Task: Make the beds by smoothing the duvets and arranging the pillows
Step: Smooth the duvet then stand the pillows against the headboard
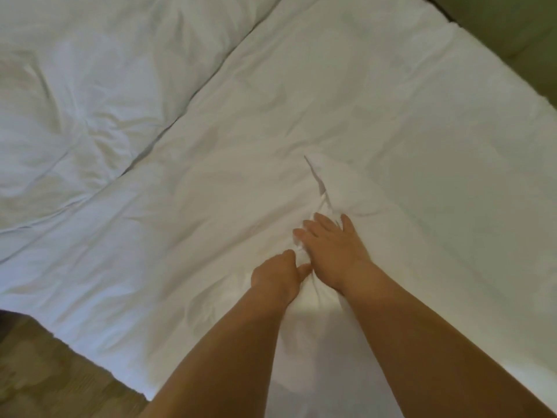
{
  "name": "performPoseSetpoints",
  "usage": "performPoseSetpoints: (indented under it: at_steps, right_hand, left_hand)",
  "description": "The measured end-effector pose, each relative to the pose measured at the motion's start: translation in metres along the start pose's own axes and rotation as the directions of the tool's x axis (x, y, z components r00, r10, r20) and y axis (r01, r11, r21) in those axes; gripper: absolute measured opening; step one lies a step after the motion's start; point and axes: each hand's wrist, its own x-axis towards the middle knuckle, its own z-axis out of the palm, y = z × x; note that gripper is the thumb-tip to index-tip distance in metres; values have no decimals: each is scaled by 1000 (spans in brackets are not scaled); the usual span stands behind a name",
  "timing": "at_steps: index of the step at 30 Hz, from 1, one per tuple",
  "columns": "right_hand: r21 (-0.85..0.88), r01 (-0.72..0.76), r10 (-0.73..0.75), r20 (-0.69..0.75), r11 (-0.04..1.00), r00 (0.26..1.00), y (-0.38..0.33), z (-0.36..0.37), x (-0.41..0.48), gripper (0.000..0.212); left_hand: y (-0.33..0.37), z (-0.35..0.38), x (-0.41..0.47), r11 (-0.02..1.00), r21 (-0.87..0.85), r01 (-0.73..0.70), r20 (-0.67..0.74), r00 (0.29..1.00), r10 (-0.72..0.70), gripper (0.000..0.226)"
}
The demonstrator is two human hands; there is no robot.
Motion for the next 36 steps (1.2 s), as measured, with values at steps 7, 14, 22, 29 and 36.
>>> performPoseSetpoints:
  at_steps: [7, 14, 22, 29, 36]
  right_hand:
    - [-64, 21, -16, 80, 998, 997, -3, -7, -25, 49]
    - [121, -67, 78, -91, 990, 993, 4, -10, -71, 55]
    - [59, 38, -15, -357, 998, 934, 38, -15, -187, 41]
    - [158, 48, 28, -446, 986, 895, 81, -49, -307, 42]
    - [247, 104, 91, -665, 963, 742, 123, -93, -418, 38]
  left_hand:
    - [6, 3, -29, 994, 69, -83, -88, 992, 89, 27]
    - [30, 25, -79, 994, 108, -30, -325, 943, 64, 18]
    - [95, 66, -179, 1000, 29, 10, -581, 814, 9, 33]
    - [169, 77, -271, 980, 19, -200, -752, 642, 146, 41]
    - [247, 62, -355, 915, 183, -359, -819, 459, 344, 35]
